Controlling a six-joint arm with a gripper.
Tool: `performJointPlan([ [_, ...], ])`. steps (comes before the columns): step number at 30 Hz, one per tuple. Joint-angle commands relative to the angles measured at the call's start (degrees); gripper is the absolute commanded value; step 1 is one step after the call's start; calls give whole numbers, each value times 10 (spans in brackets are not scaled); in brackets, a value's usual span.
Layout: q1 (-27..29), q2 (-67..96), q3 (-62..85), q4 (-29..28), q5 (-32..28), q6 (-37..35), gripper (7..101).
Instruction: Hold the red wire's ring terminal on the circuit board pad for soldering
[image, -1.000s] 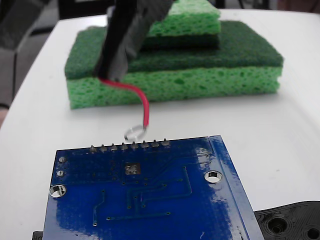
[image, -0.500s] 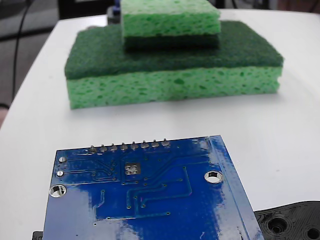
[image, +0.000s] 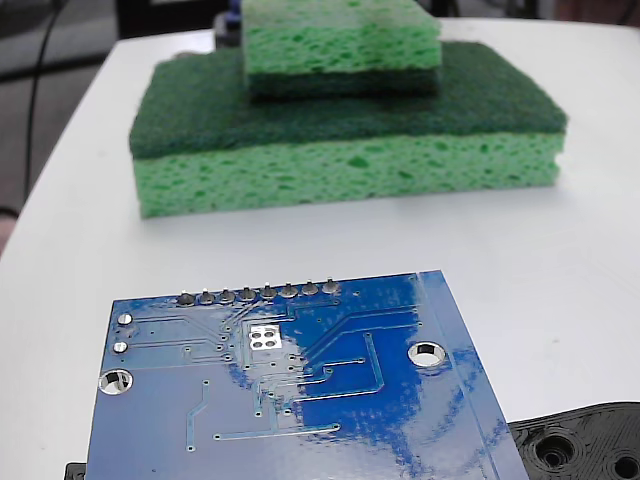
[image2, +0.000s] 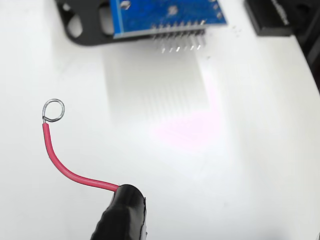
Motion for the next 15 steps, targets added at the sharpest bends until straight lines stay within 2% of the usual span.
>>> performJointPlan([
  [1,22,132,49,25,-52,-11,1003],
  [7,58,132,75,8,-100,-31,1003],
  [15,60,132,83,-3,-115,-37,1003],
])
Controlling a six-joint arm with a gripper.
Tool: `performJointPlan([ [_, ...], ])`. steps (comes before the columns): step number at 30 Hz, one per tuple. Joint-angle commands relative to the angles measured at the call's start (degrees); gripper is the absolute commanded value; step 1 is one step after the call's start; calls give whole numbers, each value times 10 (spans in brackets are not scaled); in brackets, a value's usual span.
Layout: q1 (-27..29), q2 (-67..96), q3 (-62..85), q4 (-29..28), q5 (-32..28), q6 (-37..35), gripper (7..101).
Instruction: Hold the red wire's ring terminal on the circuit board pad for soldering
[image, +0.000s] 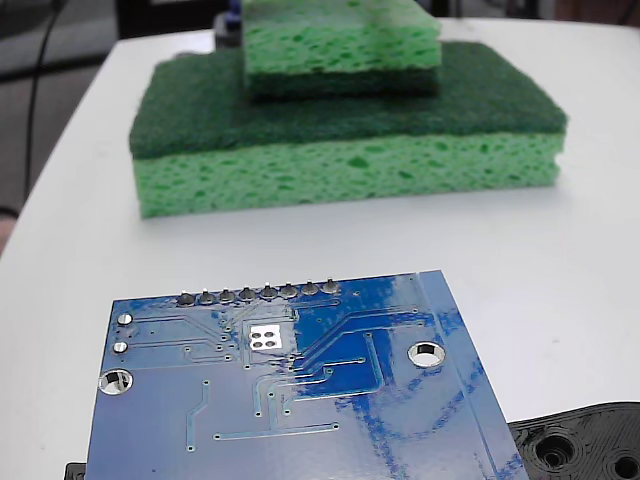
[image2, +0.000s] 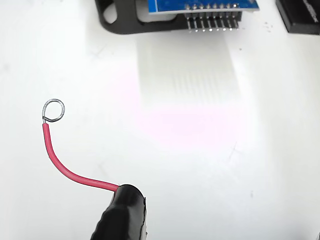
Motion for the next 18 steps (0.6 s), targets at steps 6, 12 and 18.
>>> performJointPlan([
  [6,5,1,-3,4,-25,-10,1003],
  [12,18,1,0,7,-47,-18,1003],
  [18,8,1,8,9,-46,-27,1003],
])
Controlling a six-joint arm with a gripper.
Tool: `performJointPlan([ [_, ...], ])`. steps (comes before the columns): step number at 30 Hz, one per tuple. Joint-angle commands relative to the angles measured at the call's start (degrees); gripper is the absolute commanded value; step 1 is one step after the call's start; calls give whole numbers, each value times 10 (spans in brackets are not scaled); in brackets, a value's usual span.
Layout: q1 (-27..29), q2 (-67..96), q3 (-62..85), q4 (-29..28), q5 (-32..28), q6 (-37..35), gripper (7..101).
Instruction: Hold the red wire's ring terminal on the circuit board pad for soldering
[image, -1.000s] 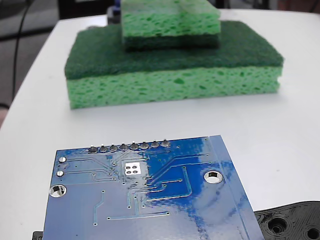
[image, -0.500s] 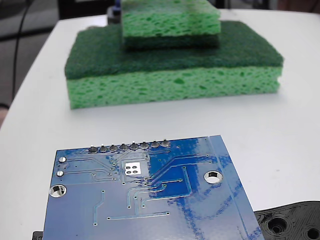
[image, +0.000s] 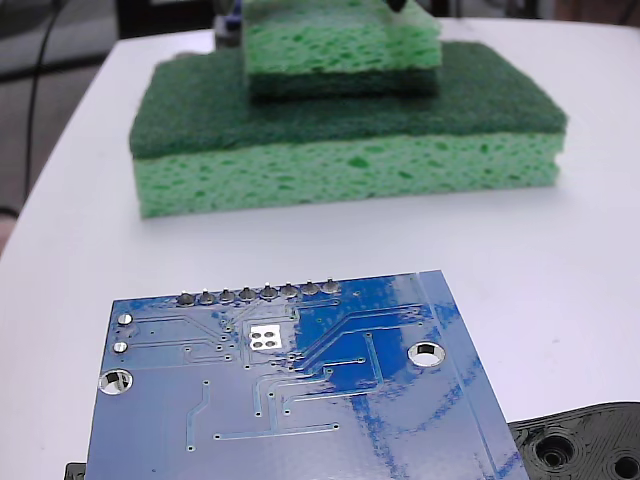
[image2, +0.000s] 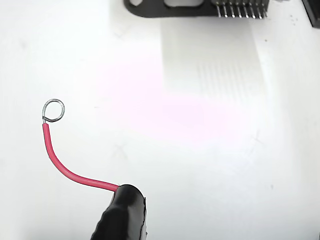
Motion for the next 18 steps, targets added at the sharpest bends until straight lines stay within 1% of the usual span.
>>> performJointPlan([
  [1,-8,1,1,-1,3,0,1003],
  [9,-11,1,15,-4,14,4,1003],
  [14,-28,1,15,-4,8,-8,1003],
  [18,-28,1,15,-5,8,-6,1003],
])
